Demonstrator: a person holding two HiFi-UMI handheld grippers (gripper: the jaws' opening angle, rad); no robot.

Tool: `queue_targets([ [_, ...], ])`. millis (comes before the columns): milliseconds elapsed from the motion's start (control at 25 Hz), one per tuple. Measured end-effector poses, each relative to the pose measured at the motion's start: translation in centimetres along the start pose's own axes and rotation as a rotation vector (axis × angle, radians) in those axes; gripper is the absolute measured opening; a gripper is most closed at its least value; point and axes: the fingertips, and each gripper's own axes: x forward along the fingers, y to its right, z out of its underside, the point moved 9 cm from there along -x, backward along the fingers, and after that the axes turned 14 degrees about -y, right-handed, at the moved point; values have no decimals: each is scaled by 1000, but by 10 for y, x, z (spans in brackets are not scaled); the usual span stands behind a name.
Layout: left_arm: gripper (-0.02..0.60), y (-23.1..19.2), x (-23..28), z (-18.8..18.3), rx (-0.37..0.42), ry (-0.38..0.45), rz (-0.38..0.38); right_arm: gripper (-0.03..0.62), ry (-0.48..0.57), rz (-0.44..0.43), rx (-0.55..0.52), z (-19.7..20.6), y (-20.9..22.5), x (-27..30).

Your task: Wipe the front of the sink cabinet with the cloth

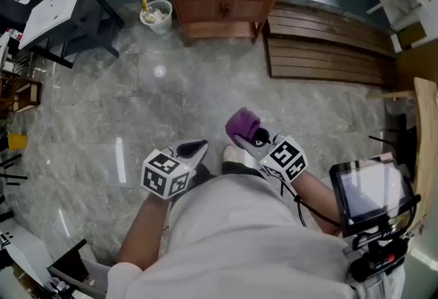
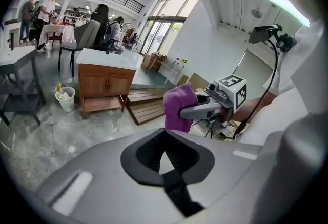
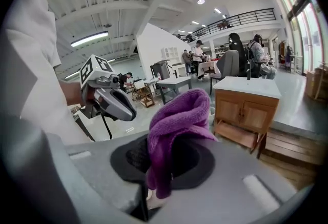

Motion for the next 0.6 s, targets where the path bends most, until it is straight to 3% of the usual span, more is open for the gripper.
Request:
queue_targets([
  [280,6,-39,30,-63,24,-27,20,72,6,20,7,-28,77,22],
  [600,6,-159,53,-130,47,-80,123,72,-46,32,65,-94,154,109],
])
